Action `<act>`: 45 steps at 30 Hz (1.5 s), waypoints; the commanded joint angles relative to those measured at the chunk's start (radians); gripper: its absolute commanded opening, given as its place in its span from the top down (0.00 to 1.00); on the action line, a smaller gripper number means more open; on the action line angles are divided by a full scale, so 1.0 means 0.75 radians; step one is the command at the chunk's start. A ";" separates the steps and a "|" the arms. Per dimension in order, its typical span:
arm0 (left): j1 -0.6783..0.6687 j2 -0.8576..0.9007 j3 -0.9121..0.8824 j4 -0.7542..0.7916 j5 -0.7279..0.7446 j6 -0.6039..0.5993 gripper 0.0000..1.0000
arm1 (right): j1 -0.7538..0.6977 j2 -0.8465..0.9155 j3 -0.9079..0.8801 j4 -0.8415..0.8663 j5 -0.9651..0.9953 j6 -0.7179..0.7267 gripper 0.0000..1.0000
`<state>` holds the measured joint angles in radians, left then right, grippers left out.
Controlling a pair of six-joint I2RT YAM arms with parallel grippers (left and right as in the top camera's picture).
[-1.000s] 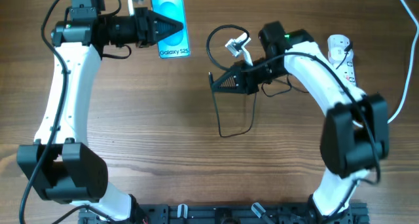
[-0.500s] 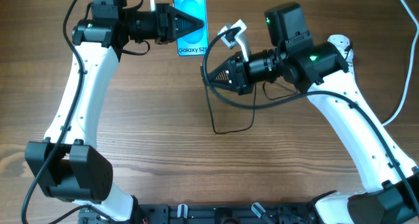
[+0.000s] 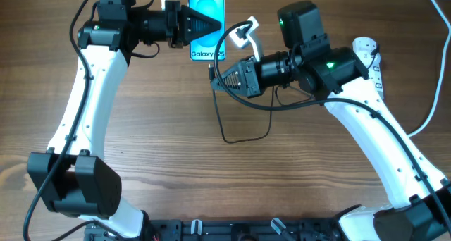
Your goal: Plug charger to phone and switch on socket
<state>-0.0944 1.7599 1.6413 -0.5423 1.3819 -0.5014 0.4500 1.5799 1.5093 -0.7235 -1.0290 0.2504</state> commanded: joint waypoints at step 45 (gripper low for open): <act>-0.096 -0.021 0.010 -0.025 -0.349 0.099 0.96 | 0.003 0.001 0.009 -0.080 0.365 0.055 0.96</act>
<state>-0.1692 1.7599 1.6413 -0.5636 1.0966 -0.4244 0.4500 1.5799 1.5093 -0.7776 -0.7647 0.2874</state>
